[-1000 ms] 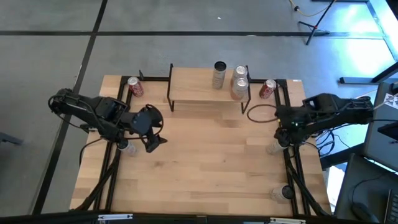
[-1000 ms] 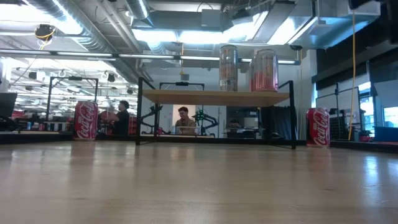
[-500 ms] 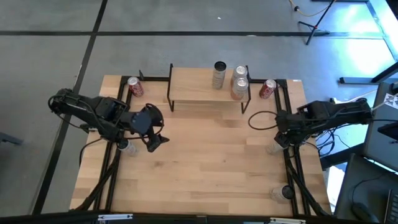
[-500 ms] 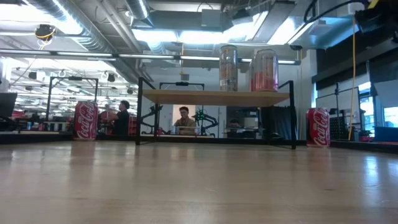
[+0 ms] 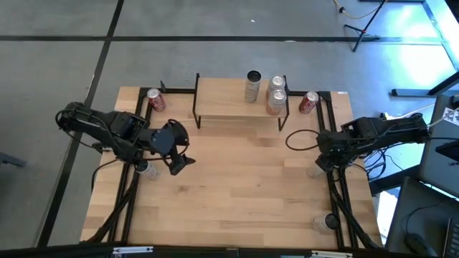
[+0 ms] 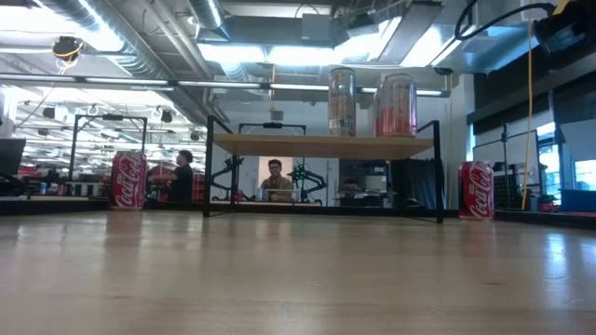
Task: Place canned beverage on shelf
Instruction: Put the top right white and yellow soda can on the shelf aligned with the other white and yellow soda can
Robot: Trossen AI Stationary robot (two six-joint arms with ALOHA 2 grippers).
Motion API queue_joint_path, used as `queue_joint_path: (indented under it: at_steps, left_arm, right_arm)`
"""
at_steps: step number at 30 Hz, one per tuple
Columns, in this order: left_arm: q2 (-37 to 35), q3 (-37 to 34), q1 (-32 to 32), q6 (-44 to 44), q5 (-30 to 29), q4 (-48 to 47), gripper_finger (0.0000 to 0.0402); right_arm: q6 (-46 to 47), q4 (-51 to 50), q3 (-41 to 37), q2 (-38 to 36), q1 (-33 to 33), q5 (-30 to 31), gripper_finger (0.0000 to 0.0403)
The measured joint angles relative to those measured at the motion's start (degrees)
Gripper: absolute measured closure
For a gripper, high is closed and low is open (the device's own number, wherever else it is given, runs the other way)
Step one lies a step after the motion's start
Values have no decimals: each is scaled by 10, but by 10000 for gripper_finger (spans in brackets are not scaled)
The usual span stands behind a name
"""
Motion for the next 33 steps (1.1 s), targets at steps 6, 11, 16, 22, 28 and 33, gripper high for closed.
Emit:
queue_joint_path:
  at_steps: [6, 11, 16, 22, 28, 33]
  left_arm:
    - [0, 0, 0, -1, 0, 0, 44]
    - [0, 0, 0, 0, 0, 2, 44]
    - [0, 0, 0, 2, -4, 6, 44]
    - [0, 0, 0, 3, -4, 8, 44]
    - [0, 0, 0, 11, -2, 8, 44]
    - [0, 0, -1, -10, 5, 18, 44]
  right_arm:
    - [17, -1, 0, 16, 0, -4, 118]
    - [18, -5, -8, 32, 0, -7, 118]
    - [29, -1, -53, 38, 0, -38, 118]
    - [16, 2, -76, 38, 0, -65, 122]
    - [-10, 1, -74, 38, 0, -68, 176]
    - [-28, 27, -44, 45, 0, -30, 176]
